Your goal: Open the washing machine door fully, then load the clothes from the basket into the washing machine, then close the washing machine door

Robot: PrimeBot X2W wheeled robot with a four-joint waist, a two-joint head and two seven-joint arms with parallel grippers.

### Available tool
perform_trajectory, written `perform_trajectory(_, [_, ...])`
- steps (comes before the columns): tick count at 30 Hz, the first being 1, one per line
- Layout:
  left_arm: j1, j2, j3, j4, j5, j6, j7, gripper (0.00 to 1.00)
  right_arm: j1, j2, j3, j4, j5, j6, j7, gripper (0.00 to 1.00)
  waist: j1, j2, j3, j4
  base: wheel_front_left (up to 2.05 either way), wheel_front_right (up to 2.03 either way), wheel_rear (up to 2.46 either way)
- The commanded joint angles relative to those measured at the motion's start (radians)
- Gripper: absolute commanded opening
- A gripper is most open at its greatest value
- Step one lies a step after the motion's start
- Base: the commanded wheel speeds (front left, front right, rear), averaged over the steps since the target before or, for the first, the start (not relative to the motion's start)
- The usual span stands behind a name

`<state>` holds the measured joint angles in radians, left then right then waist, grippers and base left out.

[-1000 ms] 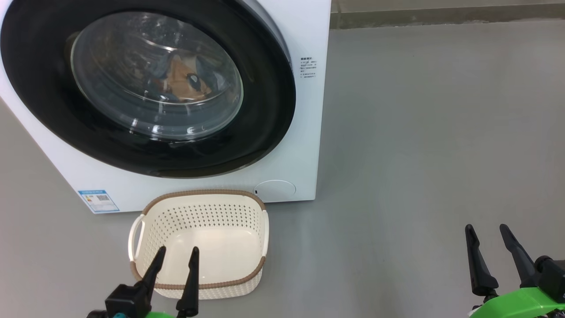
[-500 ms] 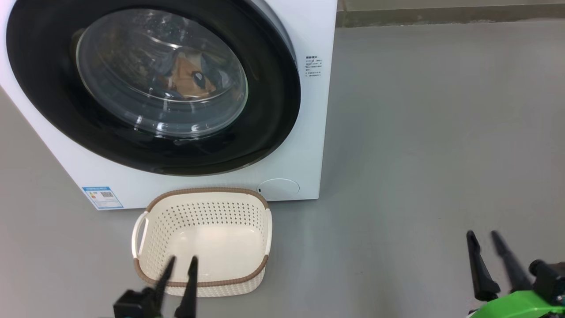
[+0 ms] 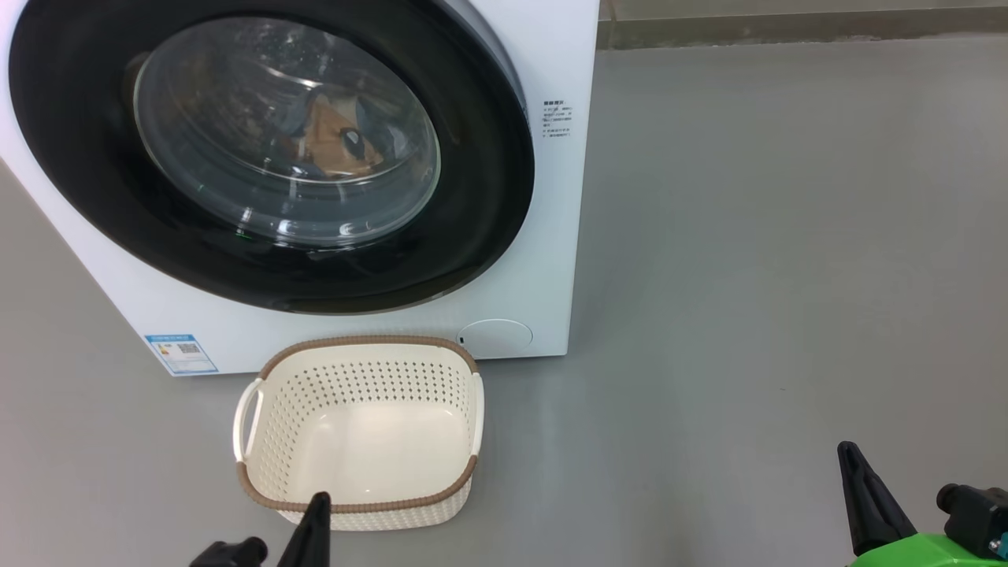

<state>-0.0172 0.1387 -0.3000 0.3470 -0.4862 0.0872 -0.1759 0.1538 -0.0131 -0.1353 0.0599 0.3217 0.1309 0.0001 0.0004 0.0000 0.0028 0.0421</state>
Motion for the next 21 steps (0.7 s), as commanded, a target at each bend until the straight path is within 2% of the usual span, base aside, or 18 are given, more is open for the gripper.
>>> perform_trajectory(1, [-0.029,0.003,0.019,-0.026,-0.025,-0.009,0.004,0.0,-0.029,-0.012,0.001,-0.02,0.032,0.0,0.003,0.0,-0.0003,0.0,0.0,0.0,0.0,0.0,0.0])
perform_trajectory(21, [-0.041,-0.014,0.089,-0.039,-0.22,-0.046,0.055,0.0,-0.071,-0.017,0.005,0.016,0.256,0.0,0.022,0.0,-0.0003,0.0,0.001,-0.008,0.0,0.0,0.0])
